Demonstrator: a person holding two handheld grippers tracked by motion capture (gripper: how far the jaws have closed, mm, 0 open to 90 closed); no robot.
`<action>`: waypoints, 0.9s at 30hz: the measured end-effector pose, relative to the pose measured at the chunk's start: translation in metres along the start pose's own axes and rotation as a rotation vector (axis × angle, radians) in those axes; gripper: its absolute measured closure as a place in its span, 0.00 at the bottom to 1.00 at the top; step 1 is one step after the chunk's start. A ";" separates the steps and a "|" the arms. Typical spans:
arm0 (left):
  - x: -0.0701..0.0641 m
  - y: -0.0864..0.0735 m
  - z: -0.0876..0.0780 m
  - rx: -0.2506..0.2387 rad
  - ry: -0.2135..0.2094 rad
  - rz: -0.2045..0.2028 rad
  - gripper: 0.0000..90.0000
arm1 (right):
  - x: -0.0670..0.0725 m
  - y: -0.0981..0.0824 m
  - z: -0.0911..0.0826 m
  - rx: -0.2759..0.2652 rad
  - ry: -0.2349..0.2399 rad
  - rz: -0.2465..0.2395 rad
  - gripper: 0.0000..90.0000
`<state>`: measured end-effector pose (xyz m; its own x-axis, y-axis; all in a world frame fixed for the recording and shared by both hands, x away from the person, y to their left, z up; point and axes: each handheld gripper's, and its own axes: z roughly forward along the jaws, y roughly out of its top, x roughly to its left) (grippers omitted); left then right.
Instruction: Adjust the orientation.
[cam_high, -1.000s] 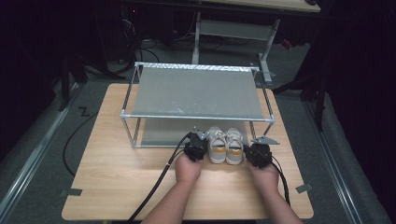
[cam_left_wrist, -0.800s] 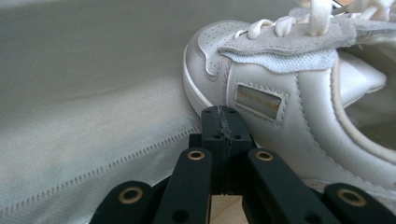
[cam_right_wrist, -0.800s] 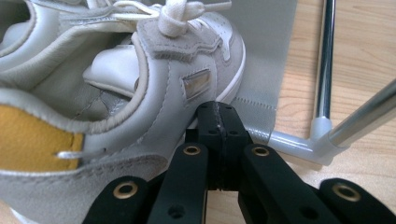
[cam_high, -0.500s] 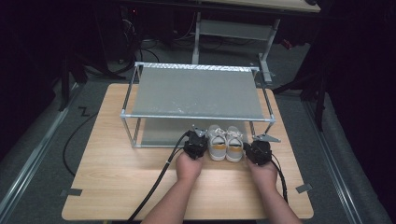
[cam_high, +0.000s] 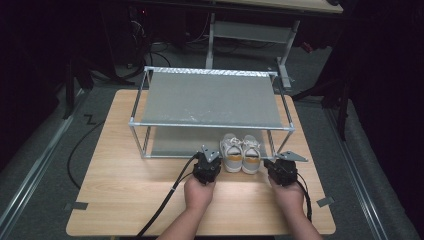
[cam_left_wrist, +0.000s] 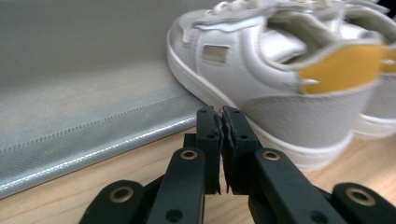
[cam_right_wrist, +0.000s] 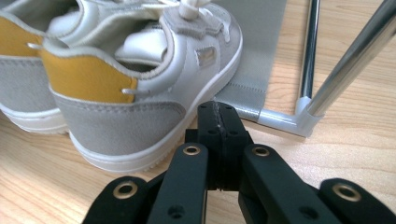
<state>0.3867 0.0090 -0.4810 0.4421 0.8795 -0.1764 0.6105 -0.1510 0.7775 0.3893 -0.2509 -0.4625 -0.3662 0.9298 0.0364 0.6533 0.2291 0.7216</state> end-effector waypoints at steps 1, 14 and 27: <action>0.000 0.000 0.000 0.003 0.001 0.002 0.95 | 0.000 -0.001 0.001 0.002 0.000 0.003 1.00; 0.013 0.021 0.037 0.048 0.038 -0.024 1.00 | 0.005 0.018 0.023 0.001 0.011 0.045 1.00; 0.010 0.010 0.019 0.009 0.007 -0.039 1.00 | -0.004 0.006 0.010 -0.004 -0.007 0.030 1.00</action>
<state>0.4098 0.0076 -0.4867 0.4131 0.8879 -0.2024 0.6334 -0.1204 0.7644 0.4012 -0.2504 -0.4654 -0.3419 0.9382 0.0531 0.6615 0.2002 0.7227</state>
